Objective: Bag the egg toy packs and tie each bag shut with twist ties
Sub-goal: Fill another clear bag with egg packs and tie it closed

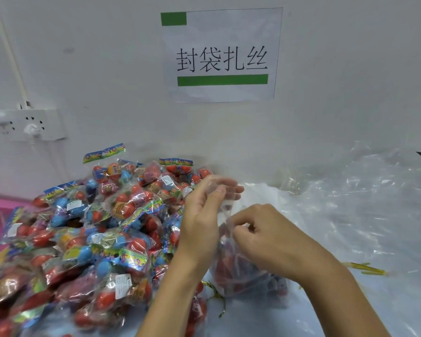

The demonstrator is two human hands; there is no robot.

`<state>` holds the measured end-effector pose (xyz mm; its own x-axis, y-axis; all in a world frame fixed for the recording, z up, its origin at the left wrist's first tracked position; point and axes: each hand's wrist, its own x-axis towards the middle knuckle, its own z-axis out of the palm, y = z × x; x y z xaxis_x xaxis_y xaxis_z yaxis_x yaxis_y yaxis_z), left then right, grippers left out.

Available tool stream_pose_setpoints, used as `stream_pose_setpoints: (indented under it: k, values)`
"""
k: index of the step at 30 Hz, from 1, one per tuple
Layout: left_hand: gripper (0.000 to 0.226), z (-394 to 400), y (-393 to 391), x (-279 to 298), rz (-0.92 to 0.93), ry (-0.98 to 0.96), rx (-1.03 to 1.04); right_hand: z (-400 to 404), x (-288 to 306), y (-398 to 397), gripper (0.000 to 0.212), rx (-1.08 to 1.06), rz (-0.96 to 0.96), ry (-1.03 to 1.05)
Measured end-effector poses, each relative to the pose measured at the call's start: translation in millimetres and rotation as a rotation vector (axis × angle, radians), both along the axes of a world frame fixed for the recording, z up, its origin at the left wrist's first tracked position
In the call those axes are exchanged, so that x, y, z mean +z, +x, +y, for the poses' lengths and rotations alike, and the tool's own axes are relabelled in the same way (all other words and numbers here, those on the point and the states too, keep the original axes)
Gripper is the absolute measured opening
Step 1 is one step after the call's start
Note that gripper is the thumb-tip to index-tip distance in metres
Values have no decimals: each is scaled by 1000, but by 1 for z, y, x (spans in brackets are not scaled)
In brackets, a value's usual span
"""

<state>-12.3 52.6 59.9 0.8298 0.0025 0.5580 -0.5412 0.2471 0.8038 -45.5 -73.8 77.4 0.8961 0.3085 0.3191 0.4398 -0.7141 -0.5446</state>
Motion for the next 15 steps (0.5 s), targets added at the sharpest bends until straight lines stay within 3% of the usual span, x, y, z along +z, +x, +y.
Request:
stream_pose_setpoints:
  k: [4, 8, 12, 15]
  values:
    - [35, 1, -1, 0, -4, 53, 30, 4, -5, 1, 22, -30, 92, -88]
    - [36, 2, -1, 0, 12, 70, 32, 2, -7, 5, 25, -125, 76, -93]
    - [33, 1, 0, -1, 25, 45, 5, 3, -3, 0, 31, -3, 164, -75]
    - [30, 1, 0, -2, 42, 36, -18, 5, -4, -1, 22, 43, 195, -120]
